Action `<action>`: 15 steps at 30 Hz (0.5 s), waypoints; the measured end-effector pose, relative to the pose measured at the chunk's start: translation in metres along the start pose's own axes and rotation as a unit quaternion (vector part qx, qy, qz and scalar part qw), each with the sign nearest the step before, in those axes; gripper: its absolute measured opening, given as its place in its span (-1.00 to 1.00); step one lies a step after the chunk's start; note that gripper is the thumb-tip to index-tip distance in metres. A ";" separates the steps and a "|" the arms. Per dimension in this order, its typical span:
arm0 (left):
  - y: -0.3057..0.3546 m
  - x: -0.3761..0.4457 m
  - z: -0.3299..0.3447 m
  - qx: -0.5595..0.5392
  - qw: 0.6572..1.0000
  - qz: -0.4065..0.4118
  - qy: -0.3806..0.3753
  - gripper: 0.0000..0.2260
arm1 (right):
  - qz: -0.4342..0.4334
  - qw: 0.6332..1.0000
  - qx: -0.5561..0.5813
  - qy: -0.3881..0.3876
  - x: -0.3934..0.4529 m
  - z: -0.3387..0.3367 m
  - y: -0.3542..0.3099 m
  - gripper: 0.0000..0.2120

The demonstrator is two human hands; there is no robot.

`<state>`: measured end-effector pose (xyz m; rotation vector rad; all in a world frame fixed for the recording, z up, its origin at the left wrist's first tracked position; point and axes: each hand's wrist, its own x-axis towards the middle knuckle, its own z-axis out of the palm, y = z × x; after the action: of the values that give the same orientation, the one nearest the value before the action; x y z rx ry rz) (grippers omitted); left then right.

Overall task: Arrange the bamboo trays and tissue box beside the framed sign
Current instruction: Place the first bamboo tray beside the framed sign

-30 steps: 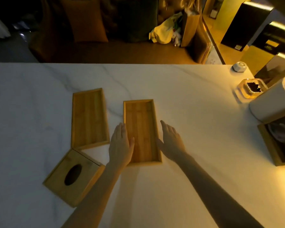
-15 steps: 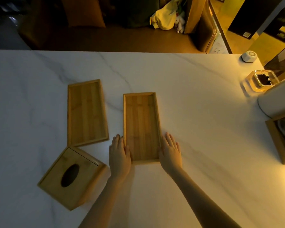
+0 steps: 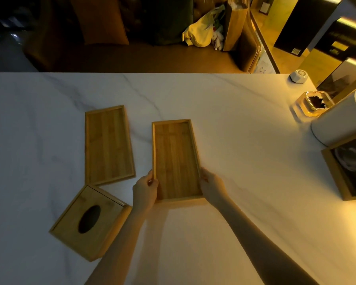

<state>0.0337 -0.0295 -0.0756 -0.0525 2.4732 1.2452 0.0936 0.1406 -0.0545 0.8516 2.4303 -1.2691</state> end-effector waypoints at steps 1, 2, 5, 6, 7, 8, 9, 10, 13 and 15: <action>0.004 -0.002 -0.003 -0.033 0.999 -0.001 -0.006 -0.68 | 0.007 1.000 0.014 -0.008 -0.002 -0.005 -0.004 -0.65; 0.008 -0.003 -0.007 -0.071 0.997 -0.005 -0.017 -0.69 | 0.012 1.000 0.023 -0.012 -0.003 -0.009 -0.007 -0.66; 0.017 -0.008 -0.017 -0.187 0.980 -0.039 -0.064 -0.68 | 0.008 0.998 0.062 -0.016 -0.011 -0.024 -0.015 -0.68; 0.017 -0.009 -0.020 -0.214 0.972 -0.046 -0.081 -0.68 | 0.006 0.997 0.079 -0.019 -0.014 -0.029 -0.017 -0.70; 0.017 -0.009 -0.022 -0.234 0.966 -0.050 -0.097 -0.69 | 0.004 0.995 0.091 -0.025 -0.018 -0.034 -0.018 -0.70; 0.017 -0.011 -0.024 -0.248 0.961 -0.053 -0.109 -0.69 | 0.000 0.995 0.100 -0.029 -0.022 -0.039 -0.019 -0.69; 0.018 -0.012 -0.026 -0.258 0.958 -0.052 -0.118 -0.68 | -0.004 0.994 0.104 -0.033 -0.027 -0.044 -0.019 -0.68; 0.021 -0.015 -0.026 -0.264 0.955 -0.051 -0.124 -0.68 | -0.010 0.993 0.109 -0.034 -0.031 -0.049 -0.017 -0.66; 0.041 -0.026 -0.025 -0.286 0.949 -0.039 -0.127 -0.65 | -0.026 0.990 0.139 -0.031 -0.042 -0.066 -0.012 -0.63; 0.057 -0.034 -0.021 -0.302 0.944 -0.022 -0.127 -0.64 | -0.039 0.988 0.151 -0.018 -0.048 -0.080 -0.007 -0.62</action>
<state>0.0474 -0.0150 -0.0089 -0.0976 1.7902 1.8159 0.1296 0.1848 0.0195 0.8039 2.2972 -1.6967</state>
